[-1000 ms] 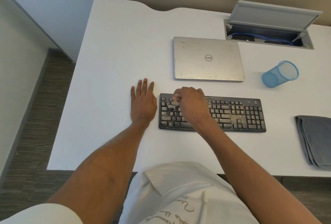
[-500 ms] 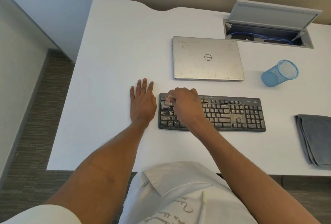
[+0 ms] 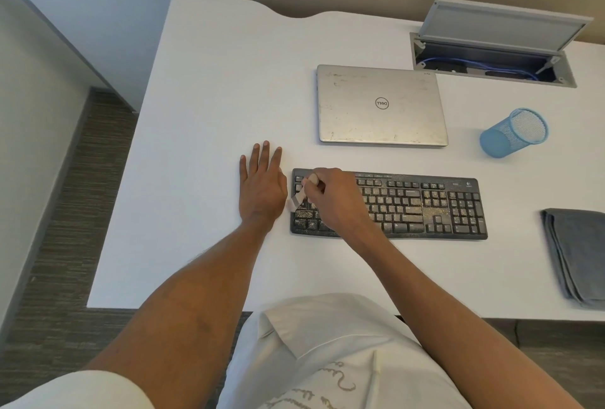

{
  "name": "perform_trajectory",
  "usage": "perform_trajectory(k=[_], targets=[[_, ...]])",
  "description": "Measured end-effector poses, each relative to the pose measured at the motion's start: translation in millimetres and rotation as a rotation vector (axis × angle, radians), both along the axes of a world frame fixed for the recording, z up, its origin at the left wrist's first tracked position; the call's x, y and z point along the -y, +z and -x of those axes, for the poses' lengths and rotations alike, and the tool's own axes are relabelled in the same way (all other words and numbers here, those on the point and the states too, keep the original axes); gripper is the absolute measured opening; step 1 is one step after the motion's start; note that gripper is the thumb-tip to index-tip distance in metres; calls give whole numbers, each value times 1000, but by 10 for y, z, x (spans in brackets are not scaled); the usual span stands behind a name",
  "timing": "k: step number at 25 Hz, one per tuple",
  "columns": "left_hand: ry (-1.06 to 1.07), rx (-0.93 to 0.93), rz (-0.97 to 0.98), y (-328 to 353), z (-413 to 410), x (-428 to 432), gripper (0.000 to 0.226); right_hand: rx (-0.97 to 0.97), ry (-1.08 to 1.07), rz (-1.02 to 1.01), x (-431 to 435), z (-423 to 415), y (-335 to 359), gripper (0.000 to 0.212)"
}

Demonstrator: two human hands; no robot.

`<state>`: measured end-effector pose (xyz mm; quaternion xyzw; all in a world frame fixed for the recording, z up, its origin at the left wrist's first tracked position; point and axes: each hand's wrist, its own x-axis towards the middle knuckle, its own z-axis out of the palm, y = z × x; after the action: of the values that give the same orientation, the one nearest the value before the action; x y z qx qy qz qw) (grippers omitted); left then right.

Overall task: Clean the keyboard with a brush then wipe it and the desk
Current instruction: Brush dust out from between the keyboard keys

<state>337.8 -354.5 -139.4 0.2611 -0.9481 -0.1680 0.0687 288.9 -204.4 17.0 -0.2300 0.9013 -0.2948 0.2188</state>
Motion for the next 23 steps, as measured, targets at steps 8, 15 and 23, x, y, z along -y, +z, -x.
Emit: perform_trajectory(k=[8, 15, 23], targets=[[-2, -8, -12, 2, -1, -2, 58, -205, -1, -179, -58, 36, 101, 30], [-11, -6, -10, 6, -10, 0, 58, -31, -6, 21, -48, -40, -22, 30], [-3, 5, -8, 18, -2, -5, 57, -258, 38, -180, -136, 79, 101, 29]])
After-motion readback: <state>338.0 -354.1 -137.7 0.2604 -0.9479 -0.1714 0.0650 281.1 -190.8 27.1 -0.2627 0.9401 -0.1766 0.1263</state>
